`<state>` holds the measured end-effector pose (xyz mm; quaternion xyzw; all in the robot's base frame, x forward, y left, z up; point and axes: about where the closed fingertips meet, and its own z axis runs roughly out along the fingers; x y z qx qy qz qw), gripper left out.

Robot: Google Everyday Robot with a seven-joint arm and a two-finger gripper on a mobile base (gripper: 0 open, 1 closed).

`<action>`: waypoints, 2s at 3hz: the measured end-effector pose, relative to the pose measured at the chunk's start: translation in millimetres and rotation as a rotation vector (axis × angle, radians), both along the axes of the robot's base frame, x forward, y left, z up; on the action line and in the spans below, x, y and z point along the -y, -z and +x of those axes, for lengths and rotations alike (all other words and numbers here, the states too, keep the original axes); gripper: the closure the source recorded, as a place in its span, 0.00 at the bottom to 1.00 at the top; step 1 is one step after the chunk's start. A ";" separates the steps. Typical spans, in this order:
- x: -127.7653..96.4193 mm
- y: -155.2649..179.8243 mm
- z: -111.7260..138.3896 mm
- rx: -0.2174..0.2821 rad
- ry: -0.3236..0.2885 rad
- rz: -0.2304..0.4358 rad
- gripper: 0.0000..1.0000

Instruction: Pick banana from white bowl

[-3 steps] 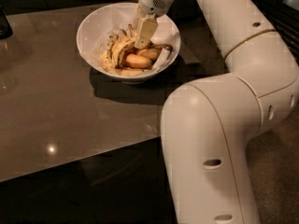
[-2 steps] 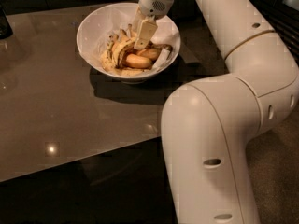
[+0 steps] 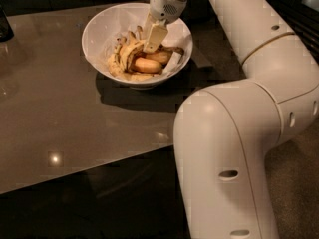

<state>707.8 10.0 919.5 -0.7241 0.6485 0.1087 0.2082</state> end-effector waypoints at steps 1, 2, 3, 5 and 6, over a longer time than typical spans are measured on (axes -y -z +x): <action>2.5 0.0 -1.5 0.002 0.007 -0.008 0.84; 4.6 -1.3 -3.2 0.011 0.012 -0.024 1.00; -0.3 -5.6 0.2 0.034 0.012 -0.003 1.00; -7.5 -57.1 -29.4 0.121 -0.049 0.121 1.00; -7.7 -57.4 -29.6 0.121 -0.049 0.122 1.00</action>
Offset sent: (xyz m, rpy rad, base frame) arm -0.0256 -0.0183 0.0043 -0.0744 0.0193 -0.0030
